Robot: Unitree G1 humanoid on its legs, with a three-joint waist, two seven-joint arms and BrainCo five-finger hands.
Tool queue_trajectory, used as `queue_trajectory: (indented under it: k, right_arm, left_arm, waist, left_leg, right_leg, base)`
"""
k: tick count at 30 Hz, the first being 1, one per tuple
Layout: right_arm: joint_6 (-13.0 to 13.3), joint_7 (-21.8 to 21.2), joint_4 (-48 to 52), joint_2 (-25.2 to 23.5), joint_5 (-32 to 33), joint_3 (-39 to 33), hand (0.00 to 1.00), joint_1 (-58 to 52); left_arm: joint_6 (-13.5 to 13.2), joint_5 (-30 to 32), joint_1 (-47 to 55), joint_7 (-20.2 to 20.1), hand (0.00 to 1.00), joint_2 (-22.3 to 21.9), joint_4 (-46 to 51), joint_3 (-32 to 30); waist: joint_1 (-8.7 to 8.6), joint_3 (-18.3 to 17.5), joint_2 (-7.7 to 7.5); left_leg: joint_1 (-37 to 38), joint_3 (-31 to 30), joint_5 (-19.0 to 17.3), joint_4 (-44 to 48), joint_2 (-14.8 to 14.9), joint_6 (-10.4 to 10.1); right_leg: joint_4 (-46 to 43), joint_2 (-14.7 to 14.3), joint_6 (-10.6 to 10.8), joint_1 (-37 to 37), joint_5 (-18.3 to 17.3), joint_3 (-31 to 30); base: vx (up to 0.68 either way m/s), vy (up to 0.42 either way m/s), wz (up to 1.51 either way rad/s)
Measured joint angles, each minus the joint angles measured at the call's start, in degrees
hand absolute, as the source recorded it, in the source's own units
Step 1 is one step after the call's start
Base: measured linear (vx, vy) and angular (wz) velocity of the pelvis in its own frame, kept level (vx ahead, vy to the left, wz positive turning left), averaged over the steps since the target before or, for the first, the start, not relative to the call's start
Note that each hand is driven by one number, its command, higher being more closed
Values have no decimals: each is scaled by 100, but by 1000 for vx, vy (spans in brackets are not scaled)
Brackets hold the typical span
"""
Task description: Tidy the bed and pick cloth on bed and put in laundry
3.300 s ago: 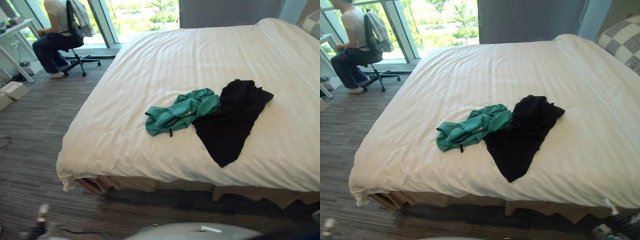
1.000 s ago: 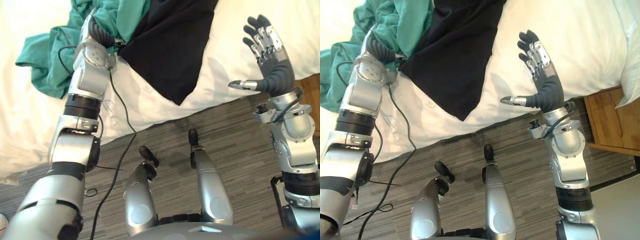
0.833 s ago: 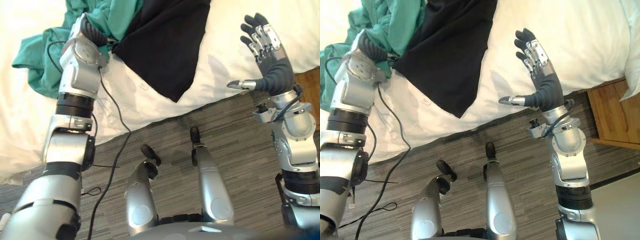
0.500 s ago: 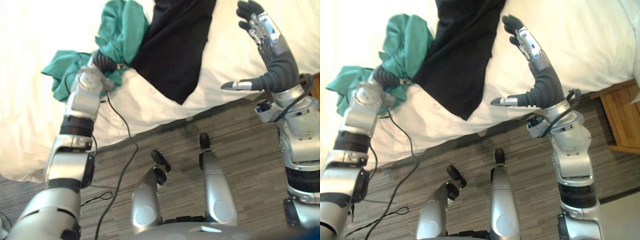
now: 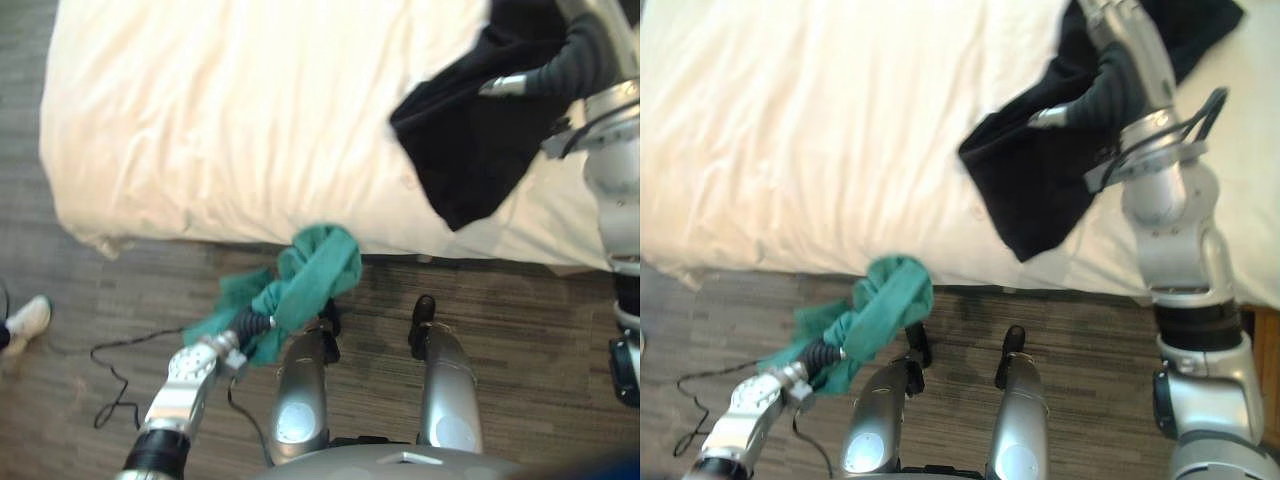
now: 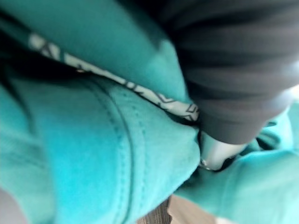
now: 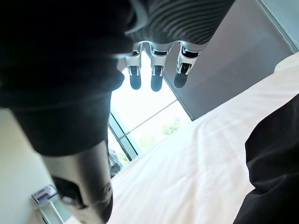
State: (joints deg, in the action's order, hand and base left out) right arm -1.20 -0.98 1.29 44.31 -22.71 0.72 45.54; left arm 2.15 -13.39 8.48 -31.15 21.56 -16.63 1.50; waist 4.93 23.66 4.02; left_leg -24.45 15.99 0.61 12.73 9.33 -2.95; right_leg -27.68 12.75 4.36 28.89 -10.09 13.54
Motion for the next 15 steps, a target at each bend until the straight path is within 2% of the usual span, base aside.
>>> queue_trajectory:
  k: [3, 6, 9, 11, 15]
  right_arm:
    - [-239, 20, -795, 184, -22, 215, 0, 487]
    - [-451, 76, -1488, 373, -5, 481, 0, 858]
    - [-732, 128, -2134, 393, -131, 696, 0, 1067]
    - [-1070, 109, -2558, 412, -507, 793, 0, 1130]
    - [-1454, 105, -2774, 412, -596, 804, 0, 1334]
  left_arm:
    - [-54, -317, 119, -247, 100, -108, -197, -46]
    - [-382, -340, 110, -180, 100, -308, -495, -111]
    - [-563, -275, -56, 300, 100, -455, -948, -216]
    - [-649, -189, -335, 738, 100, -471, -1382, -344]
    - [-701, -138, -602, 1159, 100, -474, -1587, -616]
  waist:
    - [198, 9, 17]
    - [253, 9, 17]
    - [321, 31, 8]
    - [375, 45, -11]
    - [361, 158, -108]
  left_leg:
    - [-142, -196, 172, -164, -31, -13]
    - [-369, -401, 372, -360, -26, -4]
    - [-525, -417, 414, -373, 18, 29]
    - [-697, -416, 468, -399, 72, 47]
    - [-851, -357, 671, -627, 78, 67]
  right_leg:
    - [178, -60, -97, 1, 86, 183]
    - [486, -160, -121, 39, 270, 363]
    - [774, -249, -135, 65, 487, 418]
    - [989, -315, -150, 161, 650, 457]
    - [1125, -354, -177, 395, 813, 454]
  base:
    - [0, -37, 36]
    - [-1, -4, 26]
    - [-6, 12, -1]
    - [-33, 14, -7]
    - [-14, 0, -2]
